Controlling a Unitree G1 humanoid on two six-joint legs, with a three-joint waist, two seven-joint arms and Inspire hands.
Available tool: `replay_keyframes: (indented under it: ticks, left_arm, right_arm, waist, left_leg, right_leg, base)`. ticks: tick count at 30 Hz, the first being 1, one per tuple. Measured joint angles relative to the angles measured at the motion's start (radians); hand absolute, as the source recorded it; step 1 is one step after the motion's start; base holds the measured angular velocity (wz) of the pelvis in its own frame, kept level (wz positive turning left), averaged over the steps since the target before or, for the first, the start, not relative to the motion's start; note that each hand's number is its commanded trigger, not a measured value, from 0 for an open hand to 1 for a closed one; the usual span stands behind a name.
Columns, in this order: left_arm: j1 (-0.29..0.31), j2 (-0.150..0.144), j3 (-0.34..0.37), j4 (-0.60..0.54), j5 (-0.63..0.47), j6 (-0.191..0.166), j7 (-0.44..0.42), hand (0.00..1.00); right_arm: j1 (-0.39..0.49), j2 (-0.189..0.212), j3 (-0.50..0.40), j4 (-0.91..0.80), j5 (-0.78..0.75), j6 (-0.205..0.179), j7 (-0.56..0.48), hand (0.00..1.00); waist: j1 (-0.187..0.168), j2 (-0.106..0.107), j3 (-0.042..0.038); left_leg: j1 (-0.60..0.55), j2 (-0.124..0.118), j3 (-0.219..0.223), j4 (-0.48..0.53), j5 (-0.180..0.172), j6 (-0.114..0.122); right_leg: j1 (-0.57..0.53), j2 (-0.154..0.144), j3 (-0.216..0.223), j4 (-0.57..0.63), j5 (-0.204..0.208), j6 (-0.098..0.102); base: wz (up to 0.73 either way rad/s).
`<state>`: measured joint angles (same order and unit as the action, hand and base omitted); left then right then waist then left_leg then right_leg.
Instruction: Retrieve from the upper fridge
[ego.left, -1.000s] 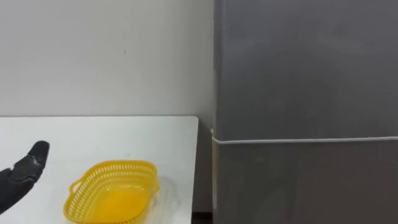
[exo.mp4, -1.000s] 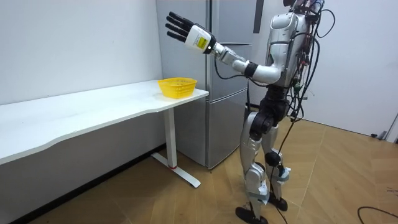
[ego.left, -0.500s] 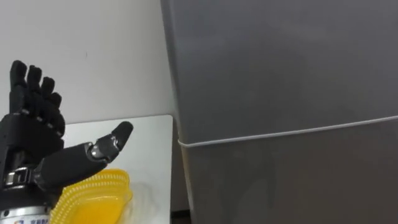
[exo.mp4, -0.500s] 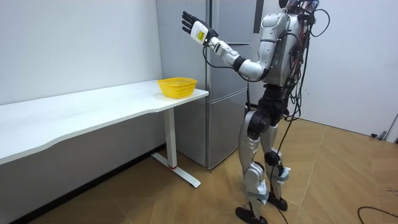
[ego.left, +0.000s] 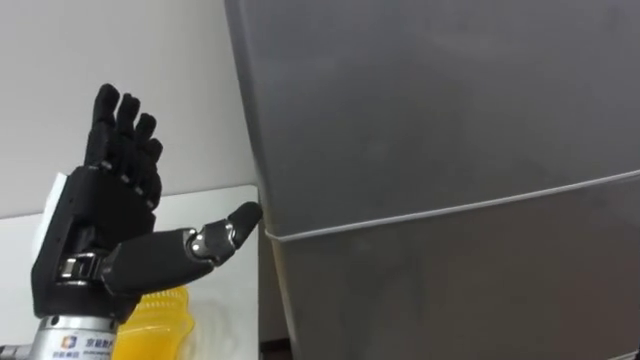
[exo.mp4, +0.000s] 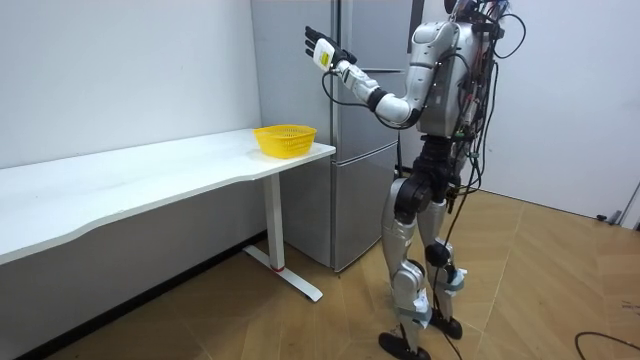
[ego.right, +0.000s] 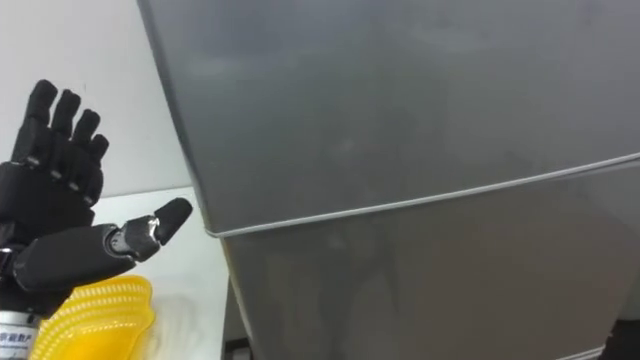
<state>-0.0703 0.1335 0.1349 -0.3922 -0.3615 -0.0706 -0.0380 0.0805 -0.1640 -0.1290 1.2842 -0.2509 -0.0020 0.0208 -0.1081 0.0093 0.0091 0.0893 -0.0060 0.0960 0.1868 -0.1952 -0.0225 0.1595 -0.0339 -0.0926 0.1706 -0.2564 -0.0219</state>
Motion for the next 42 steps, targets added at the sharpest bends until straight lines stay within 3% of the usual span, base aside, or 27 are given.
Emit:
replay_keyframes:
  ticks: [9,17,23,31,42]
  left_arm:
    - [0.000,0.004,-0.012,0.000,0.001,0.014,-0.016,0.00]
    - [0.000,0.019,-0.025,0.003,0.000,0.064,-0.038,0.00]
    - [0.000,0.021,-0.032,0.004,-0.001,0.081,-0.045,0.00]
    - [0.000,0.021,-0.039,0.093,0.000,0.118,-0.096,0.00]
    - [-0.001,0.037,-0.083,0.100,0.003,0.177,-0.193,0.00]
  right_arm:
    - [-0.006,0.002,0.000,0.000,-0.112,0.021,-0.030,0.00]
    - [-0.017,0.004,0.001,-0.003,-0.117,0.049,-0.037,0.00]
    - [-0.025,0.005,0.020,-0.003,-0.118,0.060,-0.043,0.00]
    - [-0.027,0.003,0.022,-0.002,-0.112,0.085,-0.027,0.00]
    - [-0.034,0.001,0.031,-0.012,-0.117,0.122,-0.008,0.00]
  waist:
    - [-0.022,0.006,-0.0002]
    - [-0.024,0.008,-0.0004]
    - [-0.023,0.012,0.0028]
    - [-0.023,0.032,-0.0047]
    - [-0.026,0.035,-0.0030]
  left_leg:
    - [0.003,0.001,0.008,-0.001,0.000,0.000]
    - [0.016,0.001,0.008,-0.021,0.000,0.000]
    - [0.015,0.001,0.008,-0.022,0.000,0.000]
    - [0.020,0.002,0.010,-0.023,0.000,0.000]
    - [0.019,0.002,0.010,-0.022,0.000,0.000]
  right_leg:
    - [0.000,0.000,0.005,0.000,0.000,0.000]
    - [0.000,0.002,0.006,0.000,0.000,0.000]
    - [0.000,0.001,0.003,0.001,0.000,0.000]
    - [0.001,0.001,0.007,0.001,0.000,0.000]
    - [-0.002,0.001,0.011,0.001,0.000,0.000]
  base:
    - [-0.02]
    - [0.00]
    - [0.00]
    - [-0.03]
    - [0.00]
